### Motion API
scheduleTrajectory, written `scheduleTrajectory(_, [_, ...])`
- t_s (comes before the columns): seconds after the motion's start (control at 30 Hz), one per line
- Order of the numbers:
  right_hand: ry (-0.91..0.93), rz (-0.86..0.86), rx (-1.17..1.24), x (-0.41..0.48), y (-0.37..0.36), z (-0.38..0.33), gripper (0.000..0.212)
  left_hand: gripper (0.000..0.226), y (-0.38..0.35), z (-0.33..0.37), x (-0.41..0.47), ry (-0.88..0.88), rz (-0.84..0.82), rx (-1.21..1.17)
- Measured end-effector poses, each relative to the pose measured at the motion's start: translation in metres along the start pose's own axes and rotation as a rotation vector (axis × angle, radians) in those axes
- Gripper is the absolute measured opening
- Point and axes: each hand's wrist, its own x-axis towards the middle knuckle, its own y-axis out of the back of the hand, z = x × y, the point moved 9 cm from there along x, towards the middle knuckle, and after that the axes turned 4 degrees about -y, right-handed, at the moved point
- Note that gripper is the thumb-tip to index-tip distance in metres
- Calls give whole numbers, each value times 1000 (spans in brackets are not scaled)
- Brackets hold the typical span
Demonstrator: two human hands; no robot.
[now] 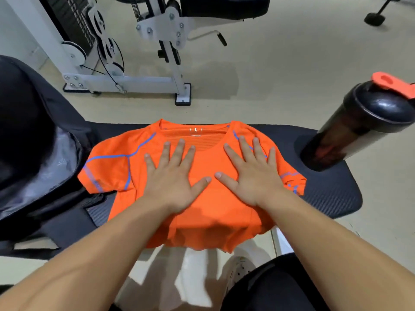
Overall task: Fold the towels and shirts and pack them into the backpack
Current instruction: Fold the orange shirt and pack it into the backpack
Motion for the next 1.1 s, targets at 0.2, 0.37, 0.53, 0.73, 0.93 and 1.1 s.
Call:
scheduleTrajectory(0.2, [165,-32,47,8,16,7,83,105,6,-17,7,108,-10,-30])
scheduleTrajectory(0.37, [-128,334,193,-14,57,66,63,104,9,-43,9,133,-23,1])
scheduleTrajectory(0.53, [-314,314,235,-29,46,88,55,87,27,5,6,-49,80,6])
scheduleTrajectory(0.73, [-284,386,223,-29,47,88,21,88,4,90,16,-204,8,-31])
scheduleTrajectory(0.93, [-276,454,469,-29,57,92,33,98,-6,75,1,-259,-7,49])
scheduleTrajectory(1.1, [-355,409,760,-19,58,97,37,110,-6,66,-2,-235,-26,20])
